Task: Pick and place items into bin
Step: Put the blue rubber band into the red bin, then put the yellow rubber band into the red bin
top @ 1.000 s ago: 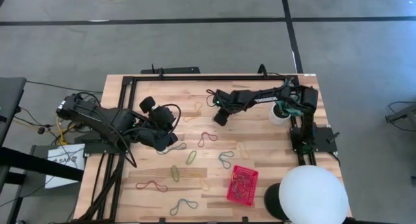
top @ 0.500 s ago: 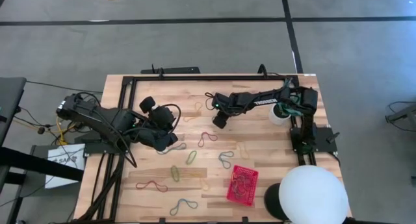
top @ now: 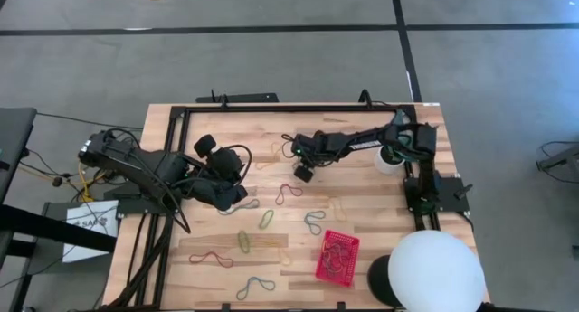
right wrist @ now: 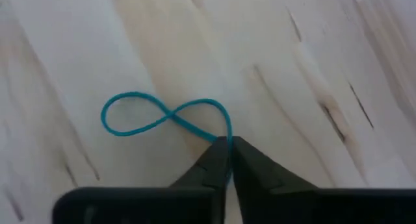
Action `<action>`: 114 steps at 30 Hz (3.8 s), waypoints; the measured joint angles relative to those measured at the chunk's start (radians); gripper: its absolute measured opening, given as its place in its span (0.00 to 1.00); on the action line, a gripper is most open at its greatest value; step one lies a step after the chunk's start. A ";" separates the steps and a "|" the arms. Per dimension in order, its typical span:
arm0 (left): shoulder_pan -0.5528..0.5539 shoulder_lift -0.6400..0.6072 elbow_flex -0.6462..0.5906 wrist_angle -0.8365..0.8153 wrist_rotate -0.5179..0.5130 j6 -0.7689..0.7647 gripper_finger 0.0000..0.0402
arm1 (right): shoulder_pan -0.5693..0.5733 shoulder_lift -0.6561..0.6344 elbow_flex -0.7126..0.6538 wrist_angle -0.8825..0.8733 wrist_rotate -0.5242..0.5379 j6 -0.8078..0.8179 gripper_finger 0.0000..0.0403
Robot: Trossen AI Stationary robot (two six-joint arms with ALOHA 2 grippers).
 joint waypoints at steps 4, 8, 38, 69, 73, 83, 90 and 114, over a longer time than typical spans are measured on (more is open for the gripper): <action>0.000 0.000 0.000 -0.001 0.001 0.000 0.28 | 0.060 -0.084 -0.014 -0.056 -0.013 -0.001 0.02; 0.000 0.000 0.000 -0.004 0.007 -0.003 0.28 | 0.155 -0.230 -0.004 -0.134 -0.029 0.001 0.01; -0.082 0.000 0.000 0.007 0.007 -0.078 0.28 | 0.819 -0.270 -0.004 -0.388 -0.112 0.551 0.00; -0.082 0.159 0.000 0.013 -0.015 -0.146 0.28 | 0.734 -0.252 0.059 -0.303 -0.134 0.428 0.19; -0.026 0.258 0.000 0.000 0.085 -0.072 0.28 | 0.733 -0.252 0.101 -0.386 -0.134 0.419 0.19; 0.320 0.282 0.000 0.064 0.249 0.181 0.28 | 0.764 -0.394 0.199 -0.617 0.057 0.363 0.19; 0.513 0.285 -0.167 0.496 0.570 0.450 0.28 | 0.831 -0.611 0.061 -0.451 0.378 0.297 0.19; 0.678 0.360 -0.720 1.327 0.698 0.443 0.28 | 0.725 -0.620 -0.349 0.151 0.310 0.252 0.19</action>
